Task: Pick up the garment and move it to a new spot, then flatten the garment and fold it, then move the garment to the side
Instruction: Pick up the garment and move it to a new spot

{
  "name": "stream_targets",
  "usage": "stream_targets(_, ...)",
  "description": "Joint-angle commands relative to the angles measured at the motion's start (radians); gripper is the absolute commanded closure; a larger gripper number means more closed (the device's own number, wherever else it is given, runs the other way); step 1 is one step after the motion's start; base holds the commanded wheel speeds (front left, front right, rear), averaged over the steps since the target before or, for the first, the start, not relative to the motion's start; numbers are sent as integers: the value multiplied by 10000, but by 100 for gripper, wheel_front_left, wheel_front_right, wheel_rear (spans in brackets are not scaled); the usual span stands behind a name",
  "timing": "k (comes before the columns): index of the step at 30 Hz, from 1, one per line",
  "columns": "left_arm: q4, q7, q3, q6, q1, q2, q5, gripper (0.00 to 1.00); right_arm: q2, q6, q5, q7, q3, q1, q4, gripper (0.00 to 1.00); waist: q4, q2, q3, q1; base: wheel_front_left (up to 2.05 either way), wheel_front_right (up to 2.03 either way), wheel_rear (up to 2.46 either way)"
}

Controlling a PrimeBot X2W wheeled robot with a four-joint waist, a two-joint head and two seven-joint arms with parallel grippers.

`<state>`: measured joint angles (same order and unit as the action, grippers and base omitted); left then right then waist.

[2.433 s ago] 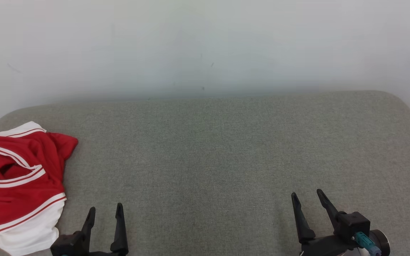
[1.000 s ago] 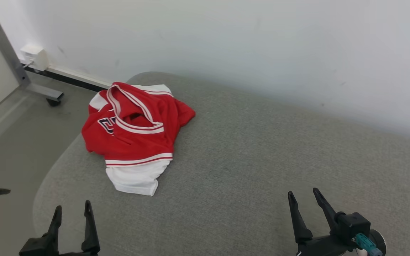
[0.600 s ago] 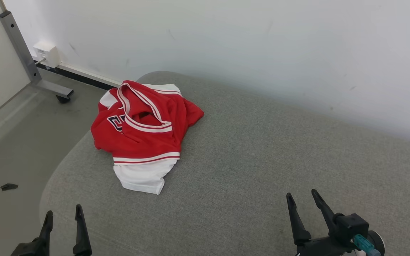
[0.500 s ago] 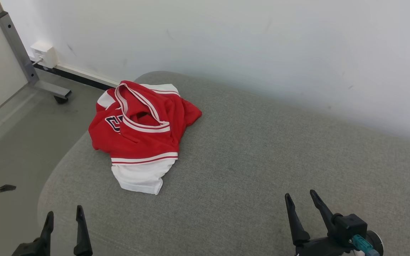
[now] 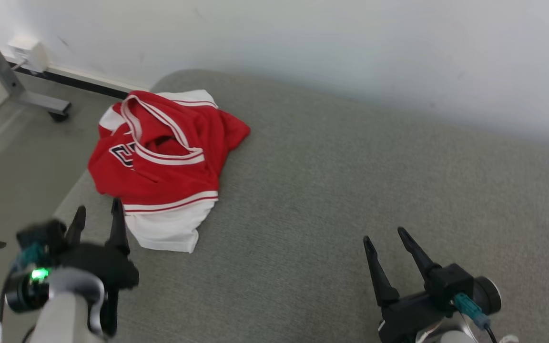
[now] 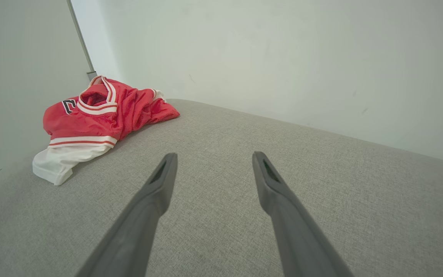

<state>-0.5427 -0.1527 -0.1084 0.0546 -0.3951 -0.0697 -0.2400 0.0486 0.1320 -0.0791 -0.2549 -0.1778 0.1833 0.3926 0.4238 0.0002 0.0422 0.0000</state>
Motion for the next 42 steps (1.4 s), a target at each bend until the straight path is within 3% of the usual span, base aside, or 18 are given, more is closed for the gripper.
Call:
stream_targets(1, -400, 509, -59, 52, -588, -50, -201, 0, 30, -24, 129, 56, -61, 191, -105, 0, -885, -2, 1037, 0, 0, 0, 0)
stream_targets(6, -1735, 2292, -491, -81, -2526, -342, -1021, 0, 30, -24, 402, 243, -312, 682, -507, 0, -1708, -2, 2070, 0, 0, 0, 0)
stream_targets(12, -2919, 3996, -524, -379, -3697, -1039, -1045, 0, 30, -25, 583, 400, -588, 1003, -914, 0, -2507, -2, 2933, 0, 0, 0, 0)
stream_targets(21, -3600, 4198, -58, -857, -3842, -1686, -430, 0, 24, -25, 522, 412, -653, 971, -1110, 0, -2967, -2, 3368, 0, 0, 0, 0)
stream_targets(22, -3652, 4174, -47, -880, -3832, -1729, -404, 17, 24, -25, 489, 408, -658, 970, -1112, 0, -2983, -2, 3374, 0, 0, 0, 0)
stream_targets(23, -3707, 4160, -40, -904, -3836, -1772, -400, 55, 24, -25, 456, 404, -672, 977, -1111, 0, -2994, -2, 3370, 0, 0, 0, 0)
stream_targets(24, -3762, 4129, -48, -927, -3858, -1800, -419, 100, 24, -25, 433, 397, -673, 991, -1096, 0, -2992, -2, 3354, 0, 0, 0, 0)
stream_targets(33, -3127, 3938, 195, -780, -4328, -2350, -170, 100, 24, -25, 37, 253, -733, 943, -808, 0, -2752, -2, 2721, 0, 0, 0, 0)
stream_targets(42, -910, 4648, 543, -39, -5053, -3138, -236, 100, 24, -25, -789, -11, -1094, 720, -252, 0, -2803, -2, 1323, 0, 0, 0, 0)
